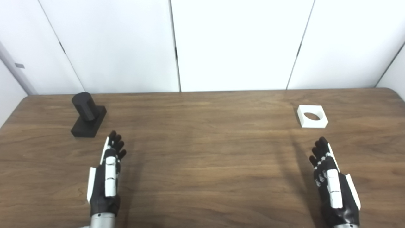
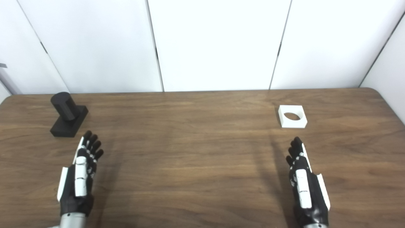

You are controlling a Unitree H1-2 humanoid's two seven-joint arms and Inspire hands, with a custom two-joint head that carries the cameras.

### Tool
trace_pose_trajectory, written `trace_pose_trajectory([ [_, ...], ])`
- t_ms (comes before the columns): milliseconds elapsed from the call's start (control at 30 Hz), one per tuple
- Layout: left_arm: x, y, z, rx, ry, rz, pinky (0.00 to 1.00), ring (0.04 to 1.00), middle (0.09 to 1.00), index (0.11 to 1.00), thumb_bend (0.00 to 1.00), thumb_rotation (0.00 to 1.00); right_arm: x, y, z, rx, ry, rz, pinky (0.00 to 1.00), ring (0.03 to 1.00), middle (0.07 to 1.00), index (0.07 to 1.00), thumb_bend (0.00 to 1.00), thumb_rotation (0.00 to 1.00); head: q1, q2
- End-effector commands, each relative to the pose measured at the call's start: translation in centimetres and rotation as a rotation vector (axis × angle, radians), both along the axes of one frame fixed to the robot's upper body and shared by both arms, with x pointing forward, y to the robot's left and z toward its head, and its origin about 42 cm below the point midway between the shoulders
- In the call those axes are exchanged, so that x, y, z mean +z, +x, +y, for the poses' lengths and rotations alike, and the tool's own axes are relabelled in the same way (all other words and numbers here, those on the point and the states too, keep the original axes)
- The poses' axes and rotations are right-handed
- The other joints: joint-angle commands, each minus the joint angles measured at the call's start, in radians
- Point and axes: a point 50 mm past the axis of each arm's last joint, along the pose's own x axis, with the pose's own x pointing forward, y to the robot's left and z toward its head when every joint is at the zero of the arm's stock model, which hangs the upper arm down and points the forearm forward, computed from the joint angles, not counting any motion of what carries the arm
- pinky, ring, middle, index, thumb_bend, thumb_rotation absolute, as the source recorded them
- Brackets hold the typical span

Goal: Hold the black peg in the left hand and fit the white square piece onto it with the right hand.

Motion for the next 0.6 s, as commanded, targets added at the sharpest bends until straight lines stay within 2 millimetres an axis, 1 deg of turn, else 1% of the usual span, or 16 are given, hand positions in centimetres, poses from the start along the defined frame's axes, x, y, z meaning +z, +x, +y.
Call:
trace_pose_trajectory([
  [0, -0.41, -1.99, 0.19, 0.03, 0.003, 0.011, 0.93, 0.937, 0.96, 0.965, 0.48, 1.0, -0.22, -0.67, 1.97, -0.01, 0.061, -0.016, 1.0, 1.0, 0.999, 0.989, 0.53, 0.91, -0.001, 0.001],
  [100, -0.42, -2.06, 0.3, 0.028, -0.002, 0.008, 0.94, 0.941, 0.965, 0.966, 0.48, 1.0, -0.17, -0.62, 1.84, -0.01, 0.057, -0.013, 1.0, 1.0, 0.999, 0.991, 0.53, 0.91, 0.0, 0.001],
  [233, -0.45, -2.12, 0.25, 0.025, -0.003, 0.01, 0.94, 0.937, 0.966, 0.969, 0.48, 1.0, -0.03, -0.55, 1.58, -0.01, 0.042, -0.007, 1.0, 1.0, 1.0, 0.993, 0.51, 0.97, 0.005, 0.001],
  [333, -0.44, -2.23, 0.08, 0.027, 0.001, 0.013, 0.93, 0.934, 0.963, 0.967, 0.5, 0.99, 0.01, -0.4, 1.53, -0.009, 0.041, -0.008, 1.0, 1.0, 1.0, 0.999, 0.51, 0.98, 0.005, 0.001],
  [467, -0.56, -2.28, 0.01, 0.021, -0.001, 0.02, 0.92, 0.939, 0.963, 0.967, 0.51, 0.98, -0.09, -0.07, 1.64, -0.009, 0.045, -0.015, 1.0, 1.0, 1.0, 0.997, 0.5, 0.98, 0.005, 0.001],
  [567, -0.62, -2.29, -0.02, 0.016, -0.003, 0.021, 0.93, 0.946, 0.968, 0.972, 0.5, 0.98, -0.17, 0.0, 1.62, -0.006, 0.049, -0.014, 1.0, 1.0, 1.0, 0.995, 0.53, 0.95, 0.011, 0.001],
])
